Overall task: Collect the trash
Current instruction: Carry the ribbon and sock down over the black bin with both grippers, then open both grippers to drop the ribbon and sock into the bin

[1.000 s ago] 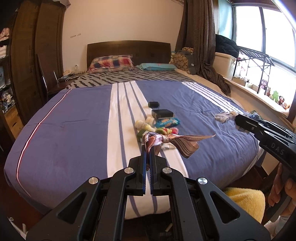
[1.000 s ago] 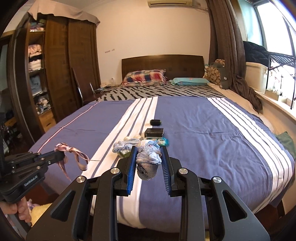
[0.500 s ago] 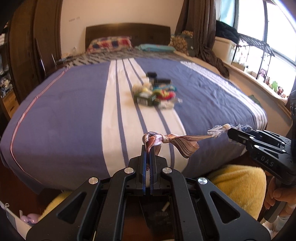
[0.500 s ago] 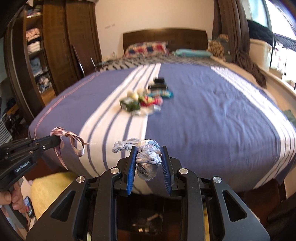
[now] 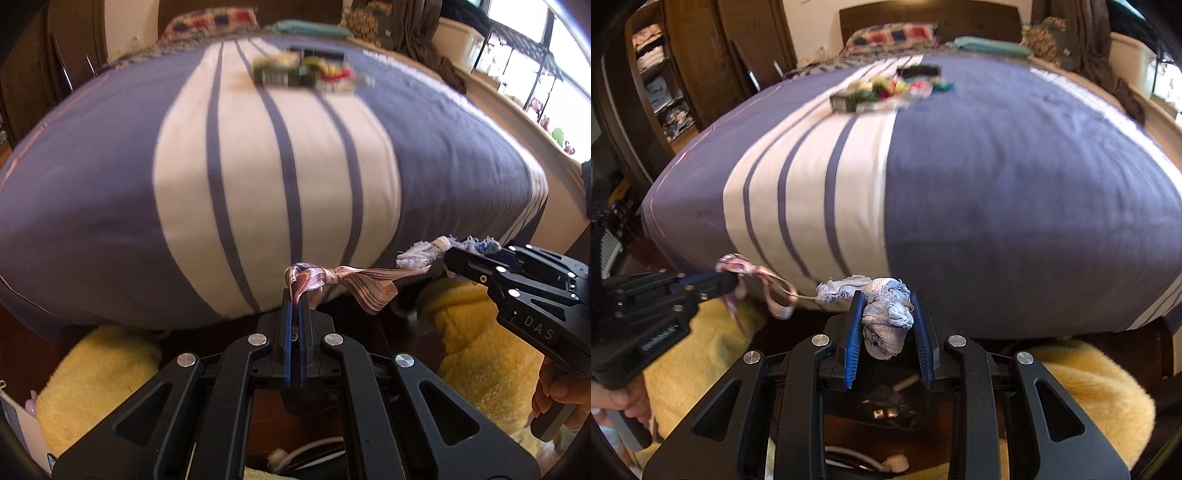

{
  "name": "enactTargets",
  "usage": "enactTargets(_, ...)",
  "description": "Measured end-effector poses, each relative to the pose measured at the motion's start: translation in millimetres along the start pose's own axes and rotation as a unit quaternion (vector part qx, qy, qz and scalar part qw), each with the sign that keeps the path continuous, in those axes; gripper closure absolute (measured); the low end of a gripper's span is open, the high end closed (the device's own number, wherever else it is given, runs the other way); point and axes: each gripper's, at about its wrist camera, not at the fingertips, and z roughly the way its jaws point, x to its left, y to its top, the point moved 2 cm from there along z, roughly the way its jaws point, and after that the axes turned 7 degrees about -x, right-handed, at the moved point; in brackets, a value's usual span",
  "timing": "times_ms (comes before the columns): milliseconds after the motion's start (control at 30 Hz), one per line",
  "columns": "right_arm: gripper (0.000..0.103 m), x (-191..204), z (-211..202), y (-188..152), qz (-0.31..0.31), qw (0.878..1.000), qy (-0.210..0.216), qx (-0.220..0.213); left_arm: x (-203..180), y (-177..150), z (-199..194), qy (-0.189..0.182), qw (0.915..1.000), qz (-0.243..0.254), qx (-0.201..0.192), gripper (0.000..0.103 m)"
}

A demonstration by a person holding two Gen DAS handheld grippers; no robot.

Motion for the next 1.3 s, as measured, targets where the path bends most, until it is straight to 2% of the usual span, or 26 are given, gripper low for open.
enactTargets(433,0.076,-8.0,66.1,-45.8,0.018,0.995,-0.007,0.097,4.6,-46.2,77.6,-0.016,0.9948,-0.017,0.1,0.102)
enactTargets(500,0.076,-10.3,75.7,-49.5,0.027,0.994,0.002,0.109,5.0,-52.3,89.4,-0.021,0.993,-0.02,0.115,0.102)
enactTargets(733,0.076,-19.6,112.4,-72.6,0.073,0.981,0.015,0.18,-0.4,-69.1,123.1,-0.043,0.9856,-0.021,0.162,0.102)
enactTargets(967,0.072,-23.6,129.1,-75.4,0.088,0.976,0.023,0.197,2.2,-80.7,143.0,-0.061,0.9793,-0.029,0.191,0.099)
enactTargets(1033,0.069,-22.8,130.3,-74.6,0.09,0.976,0.025,0.196,3.6,-78.4,145.8,-0.063,0.9789,-0.031,0.192,0.089)
enactTargets(1133,0.049,-22.5,133.6,-71.9,0.093,0.977,0.031,0.192,1.5,-77.2,141.8,-0.064,0.9794,-0.031,0.189,0.08)
enactTargets(1167,0.045,-22.1,132.0,-70.1,0.093,0.977,0.031,0.188,1.8,-76.1,140.3,-0.063,0.9797,-0.031,0.188,0.078)
enactTargets(1300,0.04,-21.3,124.9,-61.5,0.092,0.98,0.025,0.173,9.3,-72.3,128.5,-0.056,0.9825,-0.031,0.175,0.055)
